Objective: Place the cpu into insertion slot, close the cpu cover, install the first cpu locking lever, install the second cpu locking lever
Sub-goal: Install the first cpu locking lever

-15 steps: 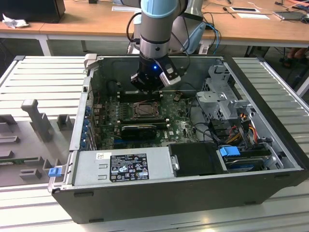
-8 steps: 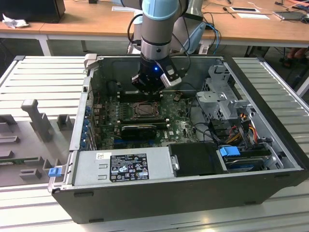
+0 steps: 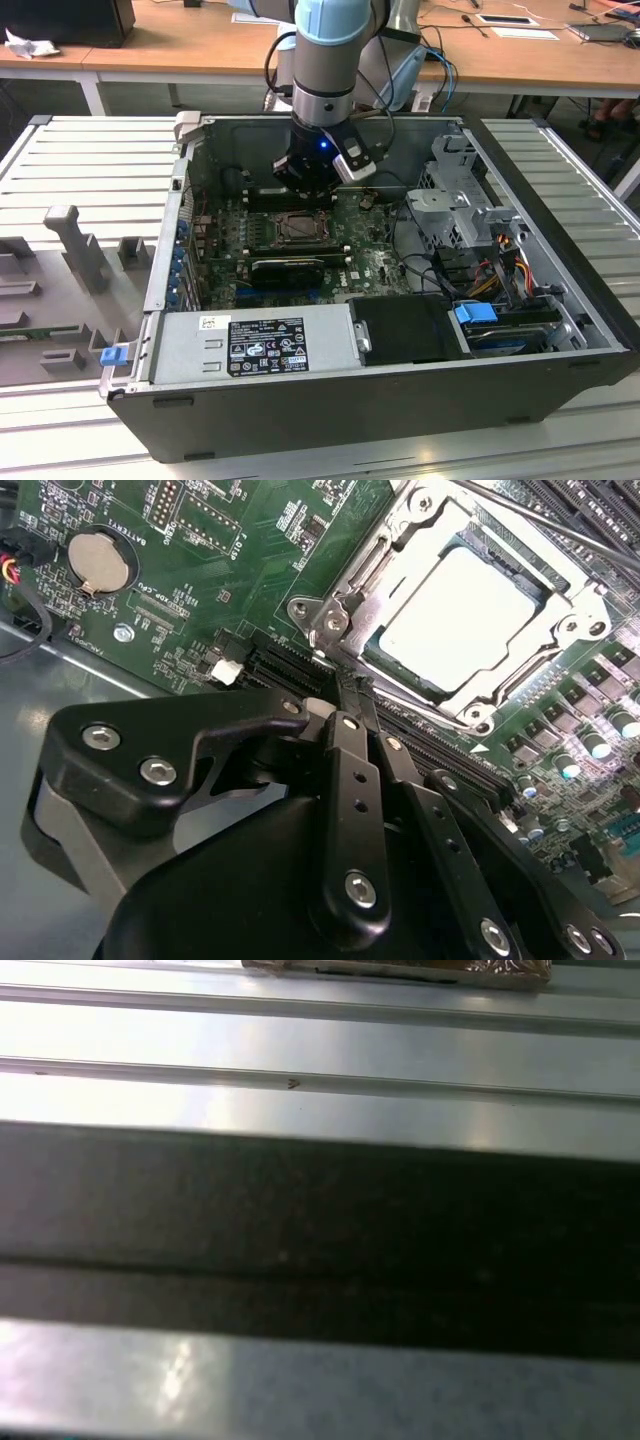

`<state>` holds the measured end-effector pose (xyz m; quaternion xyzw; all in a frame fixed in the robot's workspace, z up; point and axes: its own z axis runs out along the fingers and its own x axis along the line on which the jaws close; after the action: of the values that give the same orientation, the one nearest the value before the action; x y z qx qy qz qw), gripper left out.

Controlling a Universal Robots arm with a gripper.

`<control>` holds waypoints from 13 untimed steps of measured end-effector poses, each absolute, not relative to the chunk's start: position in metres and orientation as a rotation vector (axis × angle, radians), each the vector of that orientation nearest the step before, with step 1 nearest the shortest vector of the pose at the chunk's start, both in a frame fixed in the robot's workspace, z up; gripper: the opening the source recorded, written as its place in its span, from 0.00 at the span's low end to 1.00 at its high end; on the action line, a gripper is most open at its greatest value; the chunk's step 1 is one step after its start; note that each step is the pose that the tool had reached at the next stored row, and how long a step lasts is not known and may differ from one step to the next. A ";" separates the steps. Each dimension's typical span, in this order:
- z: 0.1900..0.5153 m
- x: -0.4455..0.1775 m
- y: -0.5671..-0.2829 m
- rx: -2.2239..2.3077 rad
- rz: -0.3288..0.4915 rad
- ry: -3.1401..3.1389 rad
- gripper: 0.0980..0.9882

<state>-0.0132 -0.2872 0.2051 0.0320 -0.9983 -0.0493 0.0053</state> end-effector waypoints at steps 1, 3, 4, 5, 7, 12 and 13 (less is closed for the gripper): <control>0.205 -0.013 -0.287 0.100 -0.155 -3.126 0.01; 0.204 -0.013 -0.287 0.100 -0.154 -3.126 0.01; 0.204 -0.013 -0.287 0.100 -0.154 -3.126 0.01; 0.204 -0.013 -0.287 0.100 -0.154 -3.125 0.01; 0.203 -0.013 -0.287 0.100 -0.154 -3.126 0.01; 0.204 -0.013 -0.287 0.100 -0.154 -3.126 0.01; 0.205 -0.013 -0.287 0.100 -0.154 -3.126 0.01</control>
<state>-0.0132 -0.2873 0.2047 0.0320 -0.9983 -0.0493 0.0053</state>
